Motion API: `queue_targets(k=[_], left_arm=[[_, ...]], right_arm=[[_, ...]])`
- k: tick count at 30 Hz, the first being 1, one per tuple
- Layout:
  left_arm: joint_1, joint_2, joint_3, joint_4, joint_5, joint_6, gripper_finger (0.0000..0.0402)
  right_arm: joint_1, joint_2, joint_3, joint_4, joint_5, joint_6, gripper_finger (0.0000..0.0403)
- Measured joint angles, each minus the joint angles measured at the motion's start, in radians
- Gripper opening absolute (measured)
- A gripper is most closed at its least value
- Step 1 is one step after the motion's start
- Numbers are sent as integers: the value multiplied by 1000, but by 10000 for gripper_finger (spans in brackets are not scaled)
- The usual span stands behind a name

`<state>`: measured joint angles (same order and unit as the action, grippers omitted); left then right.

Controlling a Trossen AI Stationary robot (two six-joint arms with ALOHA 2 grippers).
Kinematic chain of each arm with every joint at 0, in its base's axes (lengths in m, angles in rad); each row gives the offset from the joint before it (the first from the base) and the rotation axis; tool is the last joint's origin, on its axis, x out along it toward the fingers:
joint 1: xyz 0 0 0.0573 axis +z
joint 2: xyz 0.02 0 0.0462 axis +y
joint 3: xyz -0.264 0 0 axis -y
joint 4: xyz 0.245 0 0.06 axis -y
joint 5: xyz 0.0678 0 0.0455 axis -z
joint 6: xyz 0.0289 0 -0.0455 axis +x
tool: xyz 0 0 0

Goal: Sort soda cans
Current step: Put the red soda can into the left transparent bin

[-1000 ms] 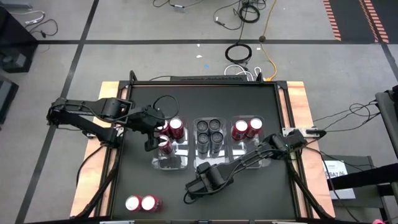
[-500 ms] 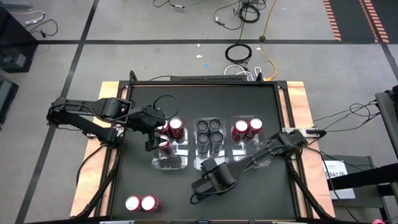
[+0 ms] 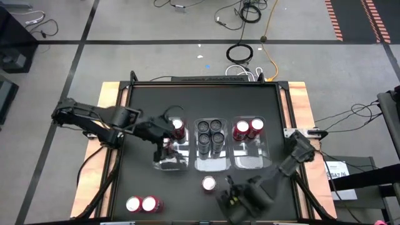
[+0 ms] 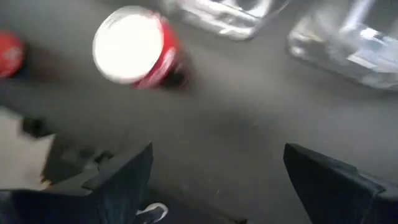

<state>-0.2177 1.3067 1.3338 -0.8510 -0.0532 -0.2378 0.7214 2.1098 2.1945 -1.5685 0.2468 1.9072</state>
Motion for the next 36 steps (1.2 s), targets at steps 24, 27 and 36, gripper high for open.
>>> queue_targets(k=[24,27,36], left_arm=[[-203,574,305,284,26,9,383],[-211,614,342,277,25,9,383],[-212,648,355,277,14,8,383]], right_arm=[[301,-185,-289,-2,117,276,355],[316,-185,-288,10,119,281,355],[341,-185,-288,23,121,281,355]])
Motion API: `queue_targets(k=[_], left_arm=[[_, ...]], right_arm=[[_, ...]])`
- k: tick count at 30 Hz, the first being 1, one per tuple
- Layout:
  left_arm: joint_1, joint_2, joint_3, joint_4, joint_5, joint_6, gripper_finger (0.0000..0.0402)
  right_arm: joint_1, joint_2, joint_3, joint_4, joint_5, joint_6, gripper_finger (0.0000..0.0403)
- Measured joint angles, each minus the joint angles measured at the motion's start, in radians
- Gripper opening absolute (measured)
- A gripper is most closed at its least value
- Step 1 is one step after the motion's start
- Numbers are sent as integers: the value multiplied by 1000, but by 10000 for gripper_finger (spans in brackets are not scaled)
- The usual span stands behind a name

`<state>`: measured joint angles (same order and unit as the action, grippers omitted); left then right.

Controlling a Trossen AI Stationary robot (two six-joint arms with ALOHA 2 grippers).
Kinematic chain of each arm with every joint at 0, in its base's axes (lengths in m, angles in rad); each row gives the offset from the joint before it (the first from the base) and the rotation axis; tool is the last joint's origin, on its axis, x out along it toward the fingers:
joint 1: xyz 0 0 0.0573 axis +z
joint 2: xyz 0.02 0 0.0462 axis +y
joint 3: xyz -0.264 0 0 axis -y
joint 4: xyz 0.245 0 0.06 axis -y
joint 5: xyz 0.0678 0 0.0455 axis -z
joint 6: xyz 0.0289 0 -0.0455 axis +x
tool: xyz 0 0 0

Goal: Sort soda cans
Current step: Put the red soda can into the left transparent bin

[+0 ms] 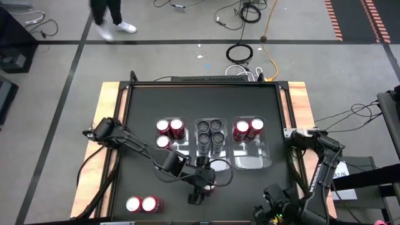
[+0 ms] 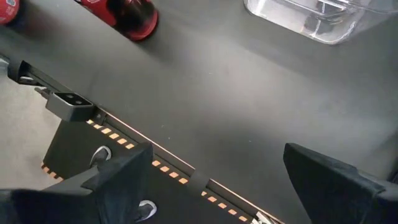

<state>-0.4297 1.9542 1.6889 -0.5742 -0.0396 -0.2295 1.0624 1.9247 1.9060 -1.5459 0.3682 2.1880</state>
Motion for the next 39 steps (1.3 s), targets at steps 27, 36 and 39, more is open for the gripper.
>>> queue_targets(k=[27,36,39], left_arm=[[3,127,-1,-19,-18,0,383],[2,127,-1,-41,-43,0,320],[2,127,-1,-40,-43,0,314]], right_arm=[[6,1,0,2,2,-1,354],[6,1,0,1,2,-2,354],[6,2,0,1,2,-3,354]])
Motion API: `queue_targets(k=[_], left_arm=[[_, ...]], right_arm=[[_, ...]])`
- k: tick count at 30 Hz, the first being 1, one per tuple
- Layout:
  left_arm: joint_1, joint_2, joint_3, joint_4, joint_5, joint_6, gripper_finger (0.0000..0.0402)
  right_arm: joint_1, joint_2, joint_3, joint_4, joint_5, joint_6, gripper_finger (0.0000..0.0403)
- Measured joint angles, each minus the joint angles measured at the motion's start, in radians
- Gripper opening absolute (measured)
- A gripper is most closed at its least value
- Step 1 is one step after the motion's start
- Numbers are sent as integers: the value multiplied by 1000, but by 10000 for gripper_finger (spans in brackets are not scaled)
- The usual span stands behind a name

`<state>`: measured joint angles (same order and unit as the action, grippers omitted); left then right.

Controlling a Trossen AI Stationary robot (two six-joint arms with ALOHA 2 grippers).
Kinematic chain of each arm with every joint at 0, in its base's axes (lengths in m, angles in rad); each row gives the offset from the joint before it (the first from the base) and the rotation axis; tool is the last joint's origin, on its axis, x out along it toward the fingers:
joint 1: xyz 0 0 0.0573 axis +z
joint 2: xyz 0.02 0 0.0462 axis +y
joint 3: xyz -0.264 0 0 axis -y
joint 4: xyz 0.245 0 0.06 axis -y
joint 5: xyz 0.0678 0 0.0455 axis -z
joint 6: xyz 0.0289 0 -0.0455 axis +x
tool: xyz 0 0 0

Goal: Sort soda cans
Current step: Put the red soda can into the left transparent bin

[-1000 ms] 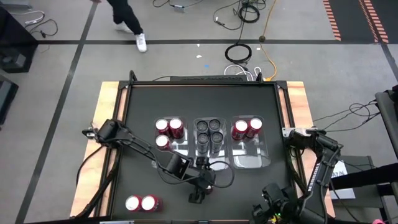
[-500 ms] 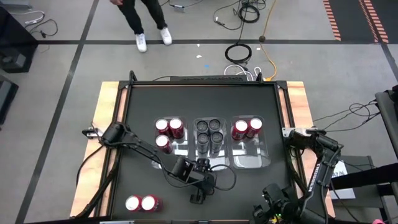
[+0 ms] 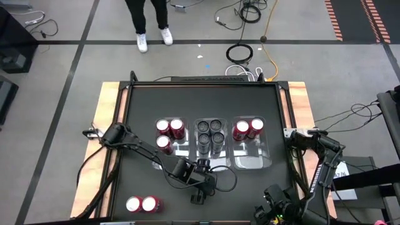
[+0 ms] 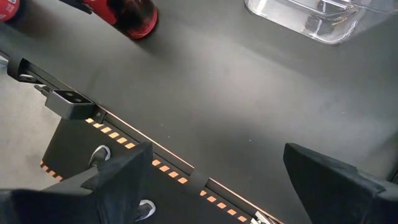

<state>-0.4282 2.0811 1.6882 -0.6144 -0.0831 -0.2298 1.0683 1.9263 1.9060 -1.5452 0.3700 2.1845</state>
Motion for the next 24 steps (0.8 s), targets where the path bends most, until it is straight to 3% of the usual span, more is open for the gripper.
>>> queue_targets(k=[7,19,24], left_arm=[[-6,2,58,-81,-6,-1,322],[-3,-1,420,-378,-37,0,326],[-3,-2,489,-511,-50,29,326]], right_arm=[[0,0,0,0,0,1,354],[0,0,0,2,0,3,354],[-2,0,0,3,0,7,354]])
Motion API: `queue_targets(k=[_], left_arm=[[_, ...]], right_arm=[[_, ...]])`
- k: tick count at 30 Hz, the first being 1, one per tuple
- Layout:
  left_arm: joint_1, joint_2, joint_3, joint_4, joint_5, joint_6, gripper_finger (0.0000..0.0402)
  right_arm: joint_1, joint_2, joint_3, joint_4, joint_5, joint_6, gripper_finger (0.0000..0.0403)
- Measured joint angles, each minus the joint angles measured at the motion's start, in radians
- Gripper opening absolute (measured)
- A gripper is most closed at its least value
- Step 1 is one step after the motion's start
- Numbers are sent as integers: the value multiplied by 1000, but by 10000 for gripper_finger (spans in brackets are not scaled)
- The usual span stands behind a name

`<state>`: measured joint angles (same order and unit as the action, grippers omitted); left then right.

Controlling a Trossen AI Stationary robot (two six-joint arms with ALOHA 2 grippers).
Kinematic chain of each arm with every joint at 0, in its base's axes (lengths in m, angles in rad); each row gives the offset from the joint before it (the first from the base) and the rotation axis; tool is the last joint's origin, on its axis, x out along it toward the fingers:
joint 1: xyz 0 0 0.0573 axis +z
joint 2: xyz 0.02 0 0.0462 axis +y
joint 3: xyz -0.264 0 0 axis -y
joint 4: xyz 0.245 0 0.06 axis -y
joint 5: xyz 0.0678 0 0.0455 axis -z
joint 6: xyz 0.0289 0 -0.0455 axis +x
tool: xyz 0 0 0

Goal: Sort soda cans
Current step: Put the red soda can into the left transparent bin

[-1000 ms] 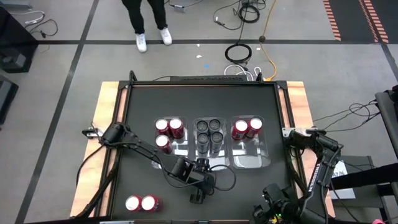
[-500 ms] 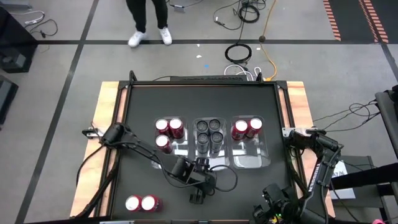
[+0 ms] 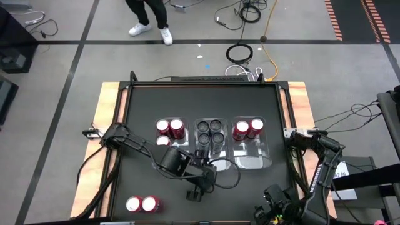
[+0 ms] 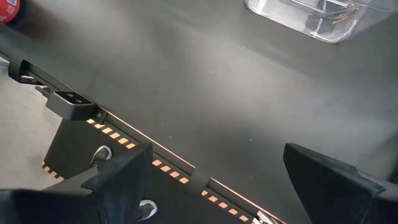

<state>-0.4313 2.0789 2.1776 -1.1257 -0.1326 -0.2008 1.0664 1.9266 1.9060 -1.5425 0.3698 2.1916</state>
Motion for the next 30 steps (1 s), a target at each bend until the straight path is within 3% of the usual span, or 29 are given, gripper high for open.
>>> queue_targets(k=[6,15,21,26,30], left_arm=[[6,-12,1,-137,-11,-29,327],[7,-115,-66,-201,-145,-19,327],[37,-280,-298,-148,-162,-20,327],[90,-488,-594,51,-155,-18,327],[167,-602,-776,186,-49,0,327]], right_arm=[[-7,0,0,0,0,4,354],[-44,0,0,1,-1,7,354],[-81,0,0,2,-1,7,354],[-117,0,0,13,0,7,354],[-145,0,0,33,0,7,354]])
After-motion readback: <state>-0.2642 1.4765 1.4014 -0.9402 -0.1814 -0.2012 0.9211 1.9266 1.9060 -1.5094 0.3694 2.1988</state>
